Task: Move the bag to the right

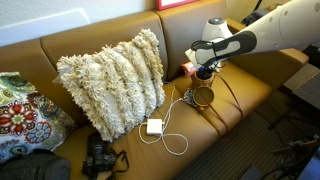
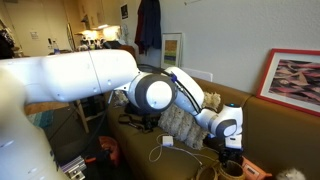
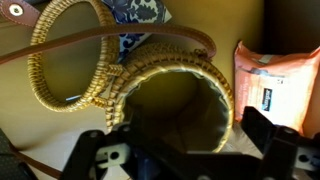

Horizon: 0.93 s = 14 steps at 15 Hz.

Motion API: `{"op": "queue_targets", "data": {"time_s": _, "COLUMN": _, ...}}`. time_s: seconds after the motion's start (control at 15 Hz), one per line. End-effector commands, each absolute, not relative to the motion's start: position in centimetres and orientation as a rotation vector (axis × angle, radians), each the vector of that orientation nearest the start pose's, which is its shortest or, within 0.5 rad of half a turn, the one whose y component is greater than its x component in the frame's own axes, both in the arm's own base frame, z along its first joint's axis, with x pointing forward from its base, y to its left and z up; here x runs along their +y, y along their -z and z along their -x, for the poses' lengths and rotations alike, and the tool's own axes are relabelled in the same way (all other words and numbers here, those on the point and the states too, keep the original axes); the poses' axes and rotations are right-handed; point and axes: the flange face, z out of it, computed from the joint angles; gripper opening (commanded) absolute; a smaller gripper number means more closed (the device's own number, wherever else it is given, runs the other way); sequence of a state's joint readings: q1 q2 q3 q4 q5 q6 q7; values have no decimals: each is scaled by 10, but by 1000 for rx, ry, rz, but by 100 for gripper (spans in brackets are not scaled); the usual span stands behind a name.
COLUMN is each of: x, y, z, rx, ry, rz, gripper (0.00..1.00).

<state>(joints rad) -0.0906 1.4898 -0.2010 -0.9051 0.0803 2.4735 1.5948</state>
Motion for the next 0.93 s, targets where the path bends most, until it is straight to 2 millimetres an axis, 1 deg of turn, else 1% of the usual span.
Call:
{"op": "queue_targets", "data": {"time_s": 0.0, "x": -150, "y": 53, "z": -719, "rx": 2481, "ry": 291, "rz": 2026, "gripper": 100}}
{"op": "queue_targets", "data": {"time_s": 0.27, "x": -151, "y": 61, "z": -711, "rx": 2514, "ry": 286, "rz": 2030, "gripper": 100}}
{"op": "queue_targets", "data": {"time_s": 0.53, "x": -155, "y": 61, "z": -710, "rx": 2525, "ry": 283, "rz": 2025, "gripper": 100}}
{"op": "queue_targets", "data": {"time_s": 0.73, "x": -159, "y": 58, "z": -712, "rx": 2527, "ry": 302, "rz": 2014, "gripper": 100}}
{"op": "queue_targets", "data": {"time_s": 0.87, "x": -160, "y": 52, "z": -717, "rx": 2530, "ry": 323, "rz": 2001, "gripper": 100}}
